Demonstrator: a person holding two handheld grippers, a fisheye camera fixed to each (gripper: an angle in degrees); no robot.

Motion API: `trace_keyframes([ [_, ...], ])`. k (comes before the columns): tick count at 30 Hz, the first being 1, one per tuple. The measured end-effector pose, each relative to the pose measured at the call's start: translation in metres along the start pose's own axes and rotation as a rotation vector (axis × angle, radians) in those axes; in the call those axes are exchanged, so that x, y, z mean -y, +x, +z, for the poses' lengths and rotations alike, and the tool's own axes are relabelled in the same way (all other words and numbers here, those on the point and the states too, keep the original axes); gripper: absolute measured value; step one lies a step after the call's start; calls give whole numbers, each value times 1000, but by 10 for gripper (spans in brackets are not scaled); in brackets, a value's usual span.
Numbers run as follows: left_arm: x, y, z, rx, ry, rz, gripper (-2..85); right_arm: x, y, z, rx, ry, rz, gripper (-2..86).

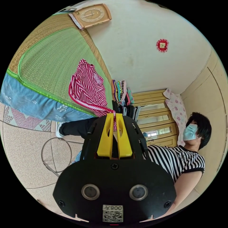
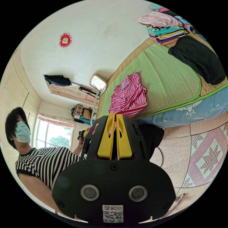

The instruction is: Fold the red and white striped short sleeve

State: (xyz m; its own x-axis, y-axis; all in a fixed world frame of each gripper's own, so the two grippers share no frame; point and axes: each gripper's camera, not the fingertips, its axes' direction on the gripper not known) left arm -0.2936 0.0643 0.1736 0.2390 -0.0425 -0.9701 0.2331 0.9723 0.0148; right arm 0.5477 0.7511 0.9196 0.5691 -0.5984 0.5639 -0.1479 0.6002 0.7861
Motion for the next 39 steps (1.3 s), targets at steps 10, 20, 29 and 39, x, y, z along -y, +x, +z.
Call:
trace_keyframes([
  [10,150,10,37,-9,31,94,14,106,-28,32,-13,-6,-77,3],
  [20,337,-33,97,57,77,77,14,260,-24,96,-42,-38,-74,4],
  [29,456,-130,150,102,130,-53,15,365,13,187,-99,-151,3,4],
  [39,527,-231,212,172,150,-172,33,409,63,251,-123,-194,136,7],
])
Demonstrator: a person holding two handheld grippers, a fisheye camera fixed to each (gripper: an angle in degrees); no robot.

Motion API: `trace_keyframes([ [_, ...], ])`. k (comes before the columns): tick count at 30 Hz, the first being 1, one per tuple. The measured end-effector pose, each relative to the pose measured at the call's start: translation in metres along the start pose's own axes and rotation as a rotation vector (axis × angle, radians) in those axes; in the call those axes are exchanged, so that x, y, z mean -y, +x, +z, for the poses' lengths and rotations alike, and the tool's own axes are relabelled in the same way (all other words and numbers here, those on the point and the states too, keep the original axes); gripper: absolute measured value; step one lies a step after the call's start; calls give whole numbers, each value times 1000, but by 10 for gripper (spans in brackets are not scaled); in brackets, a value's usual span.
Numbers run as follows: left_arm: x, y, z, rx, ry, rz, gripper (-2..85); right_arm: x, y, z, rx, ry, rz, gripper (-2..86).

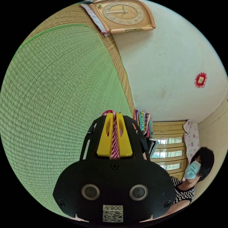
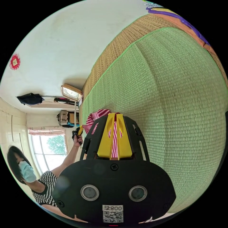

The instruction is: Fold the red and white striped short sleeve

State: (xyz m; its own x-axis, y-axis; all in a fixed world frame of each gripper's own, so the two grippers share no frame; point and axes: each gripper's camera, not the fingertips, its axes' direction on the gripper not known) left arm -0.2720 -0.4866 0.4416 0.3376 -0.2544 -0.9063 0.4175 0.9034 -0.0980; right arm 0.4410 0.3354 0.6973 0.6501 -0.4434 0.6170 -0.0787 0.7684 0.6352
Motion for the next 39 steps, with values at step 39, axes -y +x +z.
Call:
trace_keyframes([
  [39,-158,69,457,1014,-397,1092,19,-179,-221,345,-1148,-147,-1189,67],
])
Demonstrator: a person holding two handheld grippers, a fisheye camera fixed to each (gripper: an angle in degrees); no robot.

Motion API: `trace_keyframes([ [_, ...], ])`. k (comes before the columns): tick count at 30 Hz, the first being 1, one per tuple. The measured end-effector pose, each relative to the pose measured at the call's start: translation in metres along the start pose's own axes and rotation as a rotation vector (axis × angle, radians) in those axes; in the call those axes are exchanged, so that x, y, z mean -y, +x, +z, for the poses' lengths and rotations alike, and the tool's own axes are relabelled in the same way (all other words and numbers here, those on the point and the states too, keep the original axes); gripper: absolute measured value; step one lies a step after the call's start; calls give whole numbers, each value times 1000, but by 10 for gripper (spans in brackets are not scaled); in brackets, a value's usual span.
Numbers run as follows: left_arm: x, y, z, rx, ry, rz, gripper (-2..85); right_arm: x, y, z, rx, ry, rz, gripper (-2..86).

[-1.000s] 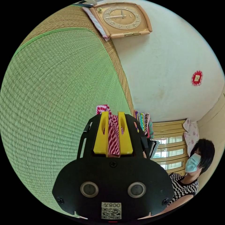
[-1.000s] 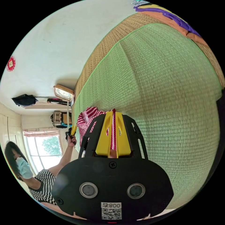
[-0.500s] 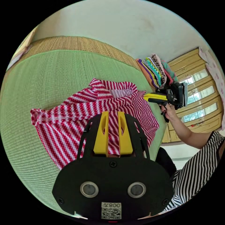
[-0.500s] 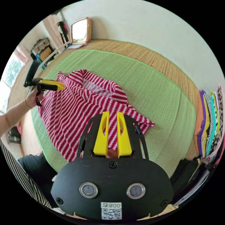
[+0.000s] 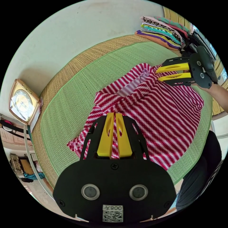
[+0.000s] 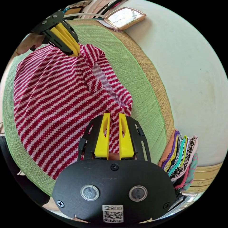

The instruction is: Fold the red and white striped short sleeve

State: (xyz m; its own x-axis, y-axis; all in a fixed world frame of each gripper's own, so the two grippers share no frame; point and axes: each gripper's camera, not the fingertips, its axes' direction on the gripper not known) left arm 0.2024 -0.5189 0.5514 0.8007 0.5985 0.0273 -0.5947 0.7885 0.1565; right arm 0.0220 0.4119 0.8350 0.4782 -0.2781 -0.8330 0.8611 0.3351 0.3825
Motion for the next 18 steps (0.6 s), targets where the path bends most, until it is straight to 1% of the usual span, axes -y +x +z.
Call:
trace_keyframes([
  [3,7,-2,3,5,22,-10,13,1,2,-7,13,30,36,63],
  [10,31,-28,15,-71,56,-74,7,7,18,-9,26,53,110,38],
  [15,41,-45,31,-73,39,-138,5,12,29,8,108,18,184,54],
  [18,30,-52,28,-132,79,-175,5,4,33,5,184,53,239,60],
])
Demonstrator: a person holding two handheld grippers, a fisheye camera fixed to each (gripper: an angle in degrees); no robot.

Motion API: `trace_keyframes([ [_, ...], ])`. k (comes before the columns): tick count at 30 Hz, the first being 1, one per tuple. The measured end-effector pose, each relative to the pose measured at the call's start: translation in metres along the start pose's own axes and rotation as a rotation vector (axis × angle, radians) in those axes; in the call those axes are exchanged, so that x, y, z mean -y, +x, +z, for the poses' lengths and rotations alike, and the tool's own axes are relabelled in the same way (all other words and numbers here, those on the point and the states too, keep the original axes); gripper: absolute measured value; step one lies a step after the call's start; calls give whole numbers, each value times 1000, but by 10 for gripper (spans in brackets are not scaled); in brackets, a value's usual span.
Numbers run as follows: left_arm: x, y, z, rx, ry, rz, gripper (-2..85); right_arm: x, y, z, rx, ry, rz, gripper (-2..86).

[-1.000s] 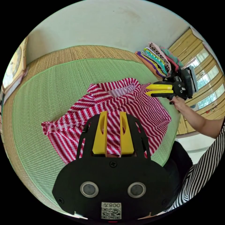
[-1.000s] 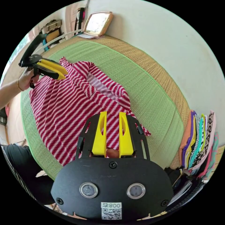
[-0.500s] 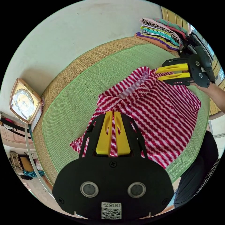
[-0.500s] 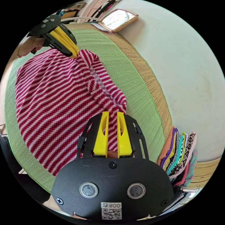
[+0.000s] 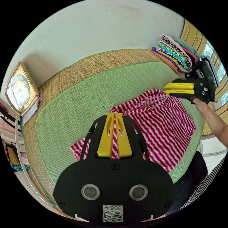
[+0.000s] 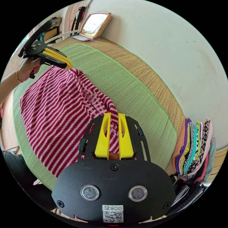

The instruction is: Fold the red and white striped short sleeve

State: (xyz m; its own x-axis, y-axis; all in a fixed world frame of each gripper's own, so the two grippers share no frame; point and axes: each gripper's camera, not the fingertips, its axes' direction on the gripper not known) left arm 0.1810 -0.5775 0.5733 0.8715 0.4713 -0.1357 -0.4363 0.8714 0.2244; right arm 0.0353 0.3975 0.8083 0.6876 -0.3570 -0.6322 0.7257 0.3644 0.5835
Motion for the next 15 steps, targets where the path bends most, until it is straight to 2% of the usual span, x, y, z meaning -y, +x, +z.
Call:
trace_keyframes([
  [3,-21,0,-8,-27,29,-3,6,-17,-2,-10,19,47,36,61],
  [9,-44,1,-1,-212,46,1,16,-31,-24,-1,14,39,-35,63],
  [15,-13,37,9,-214,39,138,25,-33,-47,10,-79,19,-154,67],
])
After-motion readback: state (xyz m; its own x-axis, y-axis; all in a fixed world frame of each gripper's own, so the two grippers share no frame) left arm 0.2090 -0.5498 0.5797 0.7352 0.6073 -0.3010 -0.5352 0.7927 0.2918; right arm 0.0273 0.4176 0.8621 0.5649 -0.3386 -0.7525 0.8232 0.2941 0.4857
